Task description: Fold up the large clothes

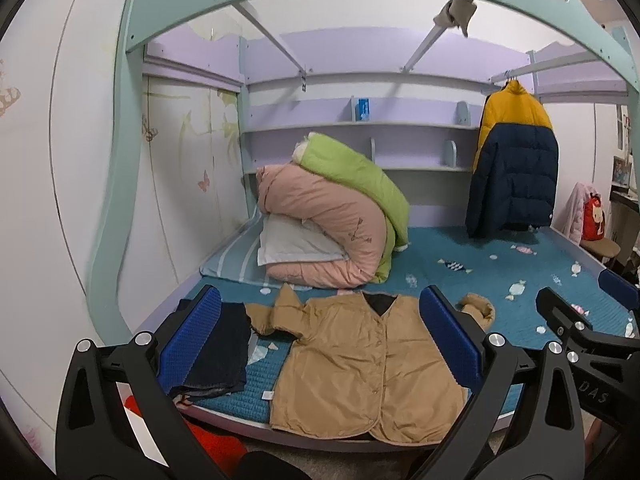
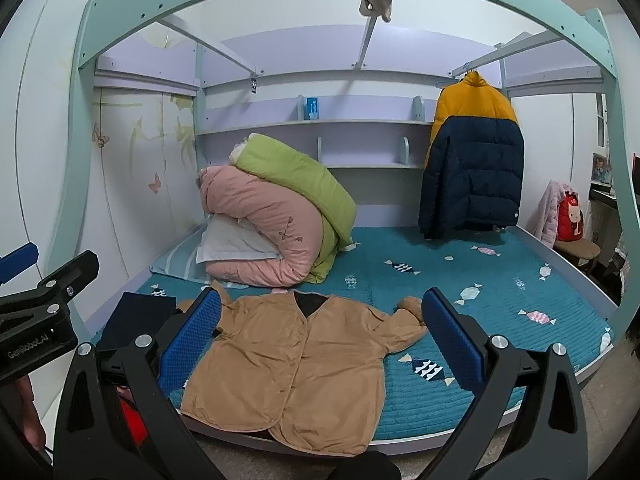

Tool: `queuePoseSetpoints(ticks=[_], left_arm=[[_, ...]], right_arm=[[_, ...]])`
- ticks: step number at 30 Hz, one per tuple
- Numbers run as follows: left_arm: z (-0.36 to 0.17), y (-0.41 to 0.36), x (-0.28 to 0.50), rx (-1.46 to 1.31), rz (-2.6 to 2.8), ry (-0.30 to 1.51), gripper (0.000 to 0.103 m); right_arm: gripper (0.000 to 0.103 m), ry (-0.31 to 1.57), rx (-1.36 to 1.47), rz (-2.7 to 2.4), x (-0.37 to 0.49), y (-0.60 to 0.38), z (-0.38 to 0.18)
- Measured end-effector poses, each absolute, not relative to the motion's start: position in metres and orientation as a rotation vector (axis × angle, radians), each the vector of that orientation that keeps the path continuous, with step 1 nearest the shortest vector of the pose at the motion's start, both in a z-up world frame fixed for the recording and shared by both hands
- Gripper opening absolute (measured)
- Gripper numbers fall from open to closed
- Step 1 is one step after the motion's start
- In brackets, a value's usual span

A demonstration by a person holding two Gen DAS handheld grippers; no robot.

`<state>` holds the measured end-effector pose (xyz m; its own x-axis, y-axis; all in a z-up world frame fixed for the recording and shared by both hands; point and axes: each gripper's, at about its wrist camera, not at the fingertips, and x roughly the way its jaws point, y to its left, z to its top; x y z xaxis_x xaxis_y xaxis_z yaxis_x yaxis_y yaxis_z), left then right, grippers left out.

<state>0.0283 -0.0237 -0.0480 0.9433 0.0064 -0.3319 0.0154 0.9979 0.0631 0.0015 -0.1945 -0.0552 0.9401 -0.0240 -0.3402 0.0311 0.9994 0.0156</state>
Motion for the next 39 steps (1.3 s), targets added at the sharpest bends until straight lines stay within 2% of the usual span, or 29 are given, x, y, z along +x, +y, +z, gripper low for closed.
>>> queuePoseSetpoints(ticks=[5, 10, 14, 25, 32, 39], left_arm=[[-0.072, -0.021, 0.059, 0.073, -0.018, 0.425, 0.099], [-0.084, 0.001, 0.091, 0.11, 0.079, 0.372, 0.099], [-0.098, 0.047, 0.135, 0.148, 0.222, 0.356, 0.099], [-0.144, 0.183, 0.219, 0.108, 0.43, 0.496, 0.099], [-0.196, 0.19, 0.312, 0.043, 0.319, 0.702, 0.099], [-0.263, 0.158, 0.422, -0.019, 0.195, 0.873, 0.099]], right_arm=[[0.097, 0.386, 0.023, -0.027, 0.023, -0.196, -0.067], [0.097, 0.452, 0.038, -0.017, 0.058, -0.196, -0.091], [0.097, 0.502, 0.05, -0.01, 0.087, -0.197, -0.107], [0.097, 0.583, 0.069, -0.03, 0.172, -0.198, -0.159], [0.097, 0.618, 0.065, -0.021, 0.255, -0.186, -0.204], [0.097, 0.678, 0.115, -0.041, 0.34, -0.183, -0.266]])
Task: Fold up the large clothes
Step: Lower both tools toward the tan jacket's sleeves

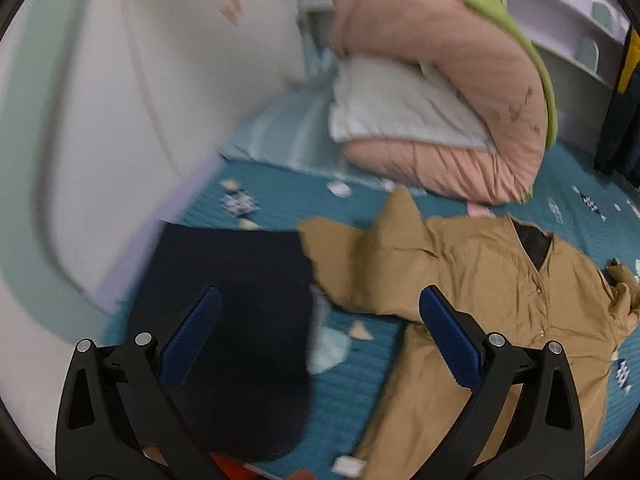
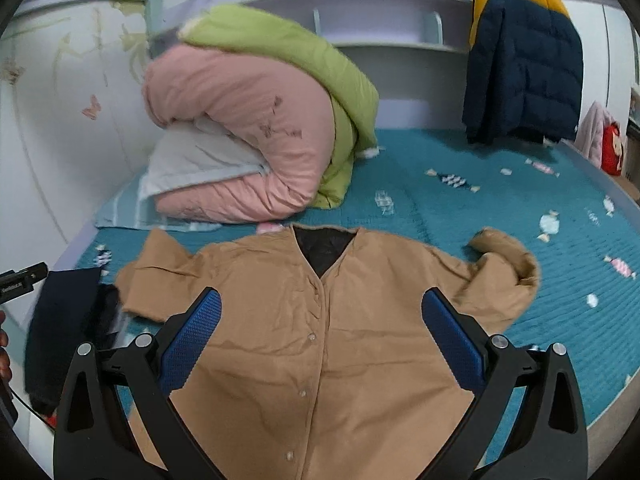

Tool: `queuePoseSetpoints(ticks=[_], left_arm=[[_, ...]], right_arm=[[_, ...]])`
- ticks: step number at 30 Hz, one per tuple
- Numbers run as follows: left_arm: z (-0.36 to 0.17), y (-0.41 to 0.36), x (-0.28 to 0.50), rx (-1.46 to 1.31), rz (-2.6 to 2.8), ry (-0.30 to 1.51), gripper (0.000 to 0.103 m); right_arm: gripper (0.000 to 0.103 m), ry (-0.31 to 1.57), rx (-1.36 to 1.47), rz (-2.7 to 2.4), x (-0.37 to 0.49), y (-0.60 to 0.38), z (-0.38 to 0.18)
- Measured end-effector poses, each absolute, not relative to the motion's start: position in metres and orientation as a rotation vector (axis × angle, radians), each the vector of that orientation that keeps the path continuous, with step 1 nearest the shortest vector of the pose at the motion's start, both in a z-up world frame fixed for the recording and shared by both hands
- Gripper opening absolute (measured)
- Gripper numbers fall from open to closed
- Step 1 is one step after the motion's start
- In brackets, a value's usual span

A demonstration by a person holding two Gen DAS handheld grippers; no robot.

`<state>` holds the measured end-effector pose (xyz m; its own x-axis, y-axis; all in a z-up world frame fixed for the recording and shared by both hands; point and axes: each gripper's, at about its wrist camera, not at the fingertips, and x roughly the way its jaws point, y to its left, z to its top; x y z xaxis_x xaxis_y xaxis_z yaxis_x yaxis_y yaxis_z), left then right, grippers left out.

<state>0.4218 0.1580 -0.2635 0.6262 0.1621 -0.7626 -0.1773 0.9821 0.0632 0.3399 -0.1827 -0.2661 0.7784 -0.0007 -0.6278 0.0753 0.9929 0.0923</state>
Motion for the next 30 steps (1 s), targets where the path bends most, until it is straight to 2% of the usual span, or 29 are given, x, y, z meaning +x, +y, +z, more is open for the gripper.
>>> queuePoseSetpoints(ticks=[7, 11, 15, 19, 26, 28, 29, 30], left_arm=[[-0.334, 0.167, 0.509, -0.179, 0.156, 1.036, 0.099], [-0.345, 0.181, 0.545, -0.178, 0.192, 1.028, 0.099], [-0.354, 0.215, 0.584, -0.282, 0.213, 1.036, 0.099], [-0.382, 0.24, 0.616, -0.347, 0.255, 1.12, 0.099], [-0.426, 0.255, 0.646, -0.288, 0.356, 1.253, 0.096], [-0.432, 0.252, 0.649, -0.233, 0.355, 1.27, 0.079], [-0.436, 0.25, 0.65, -0.223, 0.335, 1.283, 0.054], [-0.437, 0.25, 0.649, -0.212, 0.337, 1.286, 0.036]], right_arm=[[0.097, 0.734, 0.104, -0.019, 0.38, -0.186, -0.324], [0.097, 0.779, 0.123, 0.002, 0.389, -0.196, -0.354], [0.097, 0.804, 0.153, 0.01, 0.399, -0.198, -0.362], [0.097, 0.826, 0.163, 0.016, 0.402, -0.198, -0.371], [0.097, 0.861, 0.149, 0.036, 0.408, -0.189, -0.383], [0.097, 0.863, 0.142, 0.041, 0.41, -0.185, -0.385], [0.097, 0.863, 0.143, 0.043, 0.412, -0.184, -0.385], [0.097, 0.863, 0.144, 0.046, 0.413, -0.182, -0.386]])
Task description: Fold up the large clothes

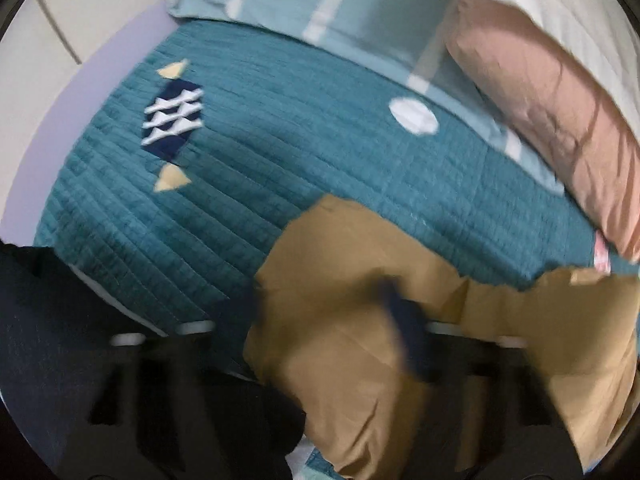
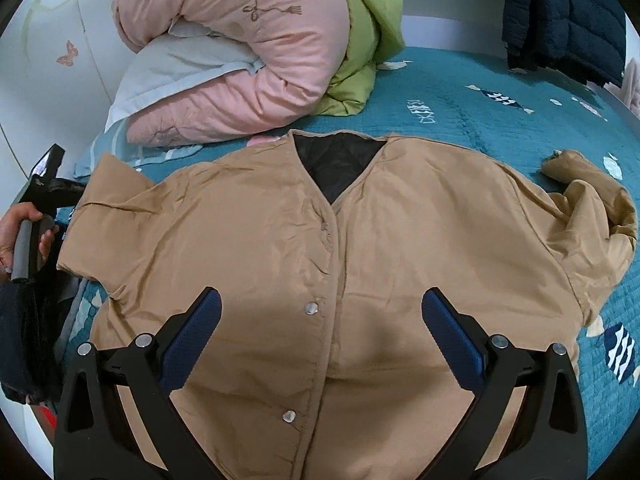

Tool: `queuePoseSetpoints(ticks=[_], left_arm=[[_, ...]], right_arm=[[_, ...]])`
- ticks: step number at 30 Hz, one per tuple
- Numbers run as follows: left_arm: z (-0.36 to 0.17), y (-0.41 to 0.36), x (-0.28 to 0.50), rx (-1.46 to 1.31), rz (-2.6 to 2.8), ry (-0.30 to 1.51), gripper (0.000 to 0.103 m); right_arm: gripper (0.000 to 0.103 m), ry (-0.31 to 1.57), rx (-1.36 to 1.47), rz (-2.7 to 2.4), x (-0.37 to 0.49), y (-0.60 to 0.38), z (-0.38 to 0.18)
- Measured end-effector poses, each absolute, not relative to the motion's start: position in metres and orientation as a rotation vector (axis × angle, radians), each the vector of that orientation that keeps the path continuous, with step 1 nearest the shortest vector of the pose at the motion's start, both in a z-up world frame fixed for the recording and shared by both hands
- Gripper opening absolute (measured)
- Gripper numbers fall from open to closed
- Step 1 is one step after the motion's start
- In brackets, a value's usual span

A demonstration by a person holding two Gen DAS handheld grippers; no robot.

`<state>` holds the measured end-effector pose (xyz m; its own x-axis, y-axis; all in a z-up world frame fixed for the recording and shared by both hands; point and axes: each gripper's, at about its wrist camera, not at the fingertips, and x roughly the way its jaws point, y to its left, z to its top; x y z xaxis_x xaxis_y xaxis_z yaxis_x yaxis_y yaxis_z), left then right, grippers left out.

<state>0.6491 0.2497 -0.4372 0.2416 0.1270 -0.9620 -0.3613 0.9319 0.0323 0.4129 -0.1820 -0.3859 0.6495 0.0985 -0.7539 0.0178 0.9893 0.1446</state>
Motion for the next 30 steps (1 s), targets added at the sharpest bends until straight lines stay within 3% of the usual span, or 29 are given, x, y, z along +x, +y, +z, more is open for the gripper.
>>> queuePoseSetpoints(ticks=[1, 3, 10, 14, 18, 21, 26, 30], left_arm=[[-0.438, 0.25, 0.648, -0.198, 0.336, 1.282, 0.014], [-0.437, 0.252, 0.642, -0.231, 0.291, 1.274, 0.006], [-0.324, 0.228, 0.573, -0.308, 0.129, 0.921, 0.005], [-0.258, 0.15, 0.535, -0.281, -0.002, 0.781, 0.005], [-0.234, 0.057, 0.522, -0.23, -0.154, 0.743, 0.006], [-0.243, -0.026, 0.521, -0.164, -0.277, 0.77, 0.006], [-0.302, -0.131, 0.537, -0.151, -0.394, 0.92, 0.006], [-0.353, -0.174, 0.552, -0.143, -0.426, 1.033, 0.006]], right_arm=[[0.097, 0.868, 0.15, 0.053, 0.415, -0.18, -0.387], [0.097, 0.873, 0.17, 0.066, 0.418, -0.179, -0.389], [0.097, 0.866, 0.226, 0.028, 0.421, -0.198, -0.389], [0.097, 0.844, 0.278, -0.014, 0.42, -0.221, -0.385], [0.097, 0.811, 0.333, -0.066, 0.415, -0.252, -0.376], [0.097, 0.775, 0.377, -0.115, 0.41, -0.284, -0.368], [0.097, 0.697, 0.419, -0.251, 0.394, -0.35, -0.356], [0.097, 0.661, 0.454, -0.388, 0.377, -0.404, -0.356]])
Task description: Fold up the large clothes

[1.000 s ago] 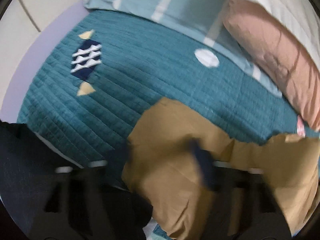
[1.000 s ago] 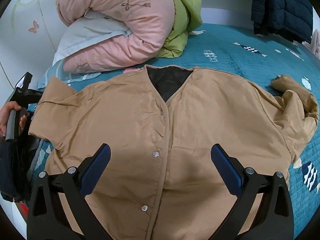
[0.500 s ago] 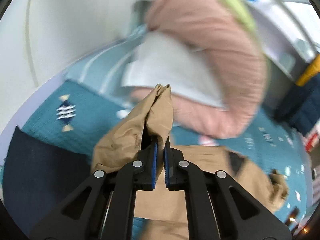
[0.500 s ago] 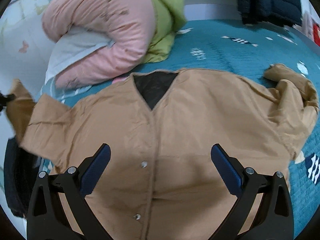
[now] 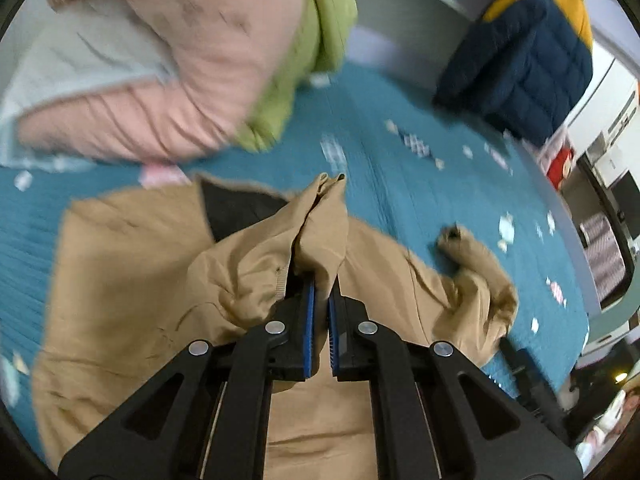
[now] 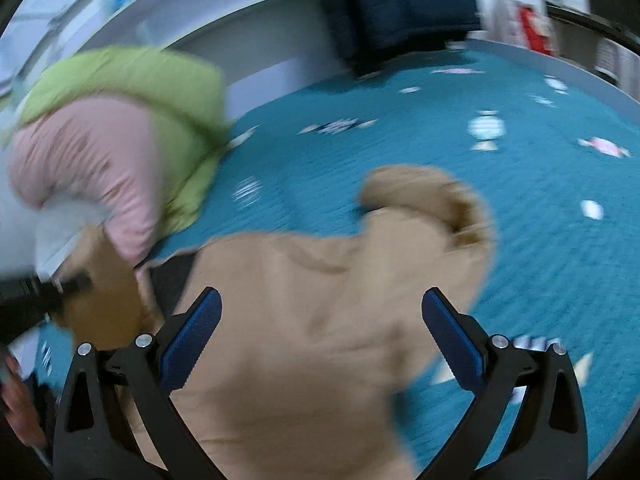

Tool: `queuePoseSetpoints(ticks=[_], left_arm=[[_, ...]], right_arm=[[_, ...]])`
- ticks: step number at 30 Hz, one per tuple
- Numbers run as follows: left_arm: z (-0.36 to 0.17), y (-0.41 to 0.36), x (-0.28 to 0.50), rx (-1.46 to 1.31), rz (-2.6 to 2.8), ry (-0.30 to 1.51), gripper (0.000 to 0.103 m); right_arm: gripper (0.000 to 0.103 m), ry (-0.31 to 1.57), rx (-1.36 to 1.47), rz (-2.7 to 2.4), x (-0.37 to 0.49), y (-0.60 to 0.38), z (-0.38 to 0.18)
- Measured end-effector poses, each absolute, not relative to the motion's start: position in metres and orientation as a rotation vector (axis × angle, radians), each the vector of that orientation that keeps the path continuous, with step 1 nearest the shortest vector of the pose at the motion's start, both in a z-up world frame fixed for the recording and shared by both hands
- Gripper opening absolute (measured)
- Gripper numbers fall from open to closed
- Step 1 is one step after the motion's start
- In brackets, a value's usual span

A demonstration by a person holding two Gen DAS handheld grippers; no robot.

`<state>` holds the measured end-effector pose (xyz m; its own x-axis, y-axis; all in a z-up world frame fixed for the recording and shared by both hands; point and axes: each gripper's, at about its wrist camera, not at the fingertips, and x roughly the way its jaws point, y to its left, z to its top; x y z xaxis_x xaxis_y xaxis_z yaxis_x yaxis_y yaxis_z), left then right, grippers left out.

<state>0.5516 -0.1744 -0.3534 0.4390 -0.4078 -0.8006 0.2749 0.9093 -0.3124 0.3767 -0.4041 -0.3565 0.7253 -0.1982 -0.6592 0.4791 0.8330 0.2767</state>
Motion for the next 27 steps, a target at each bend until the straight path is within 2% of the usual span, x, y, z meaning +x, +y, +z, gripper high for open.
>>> queuePoseSetpoints(ticks=[6, 9, 11, 12, 13, 14, 15, 20, 23, 24, 25, 26, 27], left_arm=[[-0.418, -0.227, 0.543, -0.044, -0.418, 1.178, 0.012], [-0.436, -0.236, 0.534, -0.047, -0.456, 1.236, 0.014], [-0.441, -0.235, 0.526, -0.051, -0.5, 1.269, 0.019], [-0.438, -0.24, 0.521, -0.034, -0.534, 1.262, 0.025], [-0.433, -0.242, 0.516, -0.024, -0.553, 1.243, 0.054], [-0.428, -0.241, 0.511, -0.021, -0.57, 1.218, 0.067], [-0.418, -0.238, 0.504, -0.027, -0.59, 1.164, 0.076], [-0.391, -0.209, 0.489, 0.032, -0.566, 1.062, 0.077], [-0.387, -0.171, 0.48, 0.076, -0.437, 1.005, 0.083], [-0.389, -0.163, 0.478, 0.084, -0.398, 1.0, 0.083], [-0.393, -0.149, 0.476, 0.087, -0.357, 0.999, 0.083], [-0.398, -0.138, 0.474, 0.079, -0.326, 0.998, 0.083], [-0.407, -0.126, 0.471, 0.063, -0.288, 1.006, 0.083]], right_arm=[[0.097, 0.631, 0.558, -0.562, 0.351, -0.479, -0.368], [0.097, 0.635, 0.595, -0.59, 0.347, -0.499, -0.377], [0.097, 0.654, 0.623, -0.6, 0.349, -0.512, -0.387], [0.097, 0.659, 0.628, -0.598, 0.349, -0.514, -0.39], [0.097, 0.675, 0.632, -0.589, 0.353, -0.52, -0.394], [0.097, 0.687, 0.635, -0.585, 0.358, -0.525, -0.397], [0.097, 0.689, 0.641, -0.575, 0.361, -0.529, -0.399], [0.097, 0.715, 0.586, -0.5, 0.393, -0.525, -0.402], [0.096, 0.782, 0.488, -0.462, 0.418, -0.517, -0.41], [0.089, 0.798, 0.465, -0.459, 0.422, -0.517, -0.413], [0.076, 0.809, 0.436, -0.458, 0.424, -0.518, -0.417], [0.039, 0.813, 0.428, -0.474, 0.422, -0.522, -0.419], [0.029, 0.814, 0.453, -0.487, 0.417, -0.528, -0.422]])
